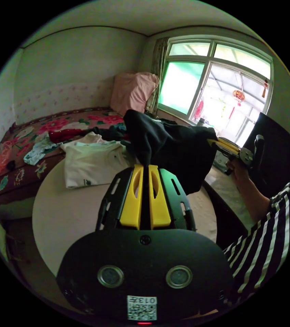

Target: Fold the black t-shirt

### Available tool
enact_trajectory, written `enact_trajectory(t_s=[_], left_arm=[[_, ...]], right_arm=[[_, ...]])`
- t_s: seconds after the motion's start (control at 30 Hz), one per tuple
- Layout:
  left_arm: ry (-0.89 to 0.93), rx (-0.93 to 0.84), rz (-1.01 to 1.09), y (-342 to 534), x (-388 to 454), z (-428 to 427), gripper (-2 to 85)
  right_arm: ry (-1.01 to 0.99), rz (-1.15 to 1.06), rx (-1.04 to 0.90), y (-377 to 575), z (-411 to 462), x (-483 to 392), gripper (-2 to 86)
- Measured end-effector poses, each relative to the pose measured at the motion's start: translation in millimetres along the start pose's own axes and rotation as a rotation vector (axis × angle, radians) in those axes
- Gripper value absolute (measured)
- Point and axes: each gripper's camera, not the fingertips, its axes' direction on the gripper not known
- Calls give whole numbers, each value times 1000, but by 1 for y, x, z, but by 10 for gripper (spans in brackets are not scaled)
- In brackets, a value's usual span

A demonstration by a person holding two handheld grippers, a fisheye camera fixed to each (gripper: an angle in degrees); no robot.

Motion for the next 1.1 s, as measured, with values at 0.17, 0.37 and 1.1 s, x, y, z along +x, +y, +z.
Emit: enact_trajectory(t_s=[0.17,0.37,1.1], left_arm=[[43,-1,18,19,-89,-38,11],[215,-40,36,32,-217,-71,11],[376,-163,164,-133,-545,37,12]], right_arm=[[39,-28,-42,-60,5,-115,36],[169,12,-159,-132,27,-262,34],[306,126,-256,-336,270,-465,36]])
